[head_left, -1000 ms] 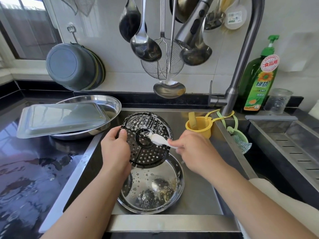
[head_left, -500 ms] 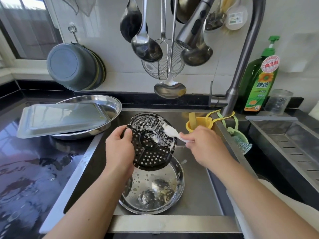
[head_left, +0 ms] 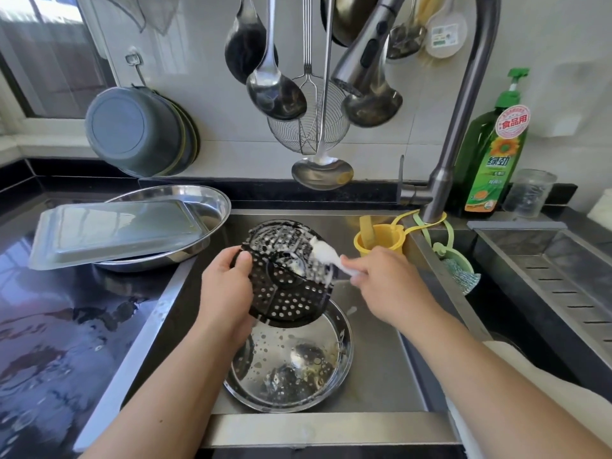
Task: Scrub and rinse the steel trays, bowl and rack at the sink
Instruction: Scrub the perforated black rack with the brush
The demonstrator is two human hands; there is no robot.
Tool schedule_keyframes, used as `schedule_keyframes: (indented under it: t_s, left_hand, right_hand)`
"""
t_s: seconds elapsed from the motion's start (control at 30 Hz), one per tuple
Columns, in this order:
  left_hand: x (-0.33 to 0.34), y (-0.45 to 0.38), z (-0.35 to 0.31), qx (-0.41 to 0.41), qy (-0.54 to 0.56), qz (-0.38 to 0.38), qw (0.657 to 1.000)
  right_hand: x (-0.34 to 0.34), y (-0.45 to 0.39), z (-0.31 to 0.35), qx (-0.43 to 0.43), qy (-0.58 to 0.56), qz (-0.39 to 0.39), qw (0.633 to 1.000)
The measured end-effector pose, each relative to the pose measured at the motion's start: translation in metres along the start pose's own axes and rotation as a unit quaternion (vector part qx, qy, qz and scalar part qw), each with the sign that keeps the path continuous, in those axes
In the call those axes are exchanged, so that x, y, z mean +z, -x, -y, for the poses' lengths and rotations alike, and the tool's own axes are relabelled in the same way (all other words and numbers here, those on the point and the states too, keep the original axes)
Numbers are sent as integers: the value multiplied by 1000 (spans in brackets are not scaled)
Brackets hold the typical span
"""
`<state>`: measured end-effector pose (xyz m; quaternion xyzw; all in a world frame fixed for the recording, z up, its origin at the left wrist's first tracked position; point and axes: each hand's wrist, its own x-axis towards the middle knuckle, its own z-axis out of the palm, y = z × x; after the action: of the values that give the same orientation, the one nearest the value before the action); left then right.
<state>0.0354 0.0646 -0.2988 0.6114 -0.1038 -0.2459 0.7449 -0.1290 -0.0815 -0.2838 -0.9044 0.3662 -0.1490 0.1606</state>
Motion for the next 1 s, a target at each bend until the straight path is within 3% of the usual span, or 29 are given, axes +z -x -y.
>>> schedule_keyframes:
  t_s: [0.1, 0.17, 0.27, 0.37, 0.57, 0.67, 0.77, 0.83, 1.0]
  left_hand:
    - [7, 5, 4, -56, 19, 36, 998]
    - [6, 4, 5, -84, 77, 4, 994]
    - [-3, -5, 5, -107, 209, -54, 971]
    - [-6, -10, 3, -135, 278, -26, 951]
    - [9, 13, 3, -217, 159, 150, 951]
    - [13, 12, 11, -190, 130, 113, 967]
    - [8, 3, 9, -108, 167, 50, 979]
    - [1, -1, 4, -68, 199, 48, 976]
    - [7, 6, 6, -112, 185, 99, 971]
  right_hand:
    - [1, 1, 3, -14, -4, -26, 1000]
    - [3, 6, 7, -36, -27, -39, 998]
    - [-3, 4, 8, -45, -88, -119, 988]
    - [-6, 5, 11, -63, -108, -157, 980]
    - [-4, 5, 16, -63, -118, -150, 980]
    - [-4, 7, 16, -64, -113, -164, 978]
    - [-6, 6, 9, -26, -96, -183, 978]
    - [-6, 4, 6, -18, -99, -186, 977]
    - [-2, 6, 11, -42, -93, -168, 980]
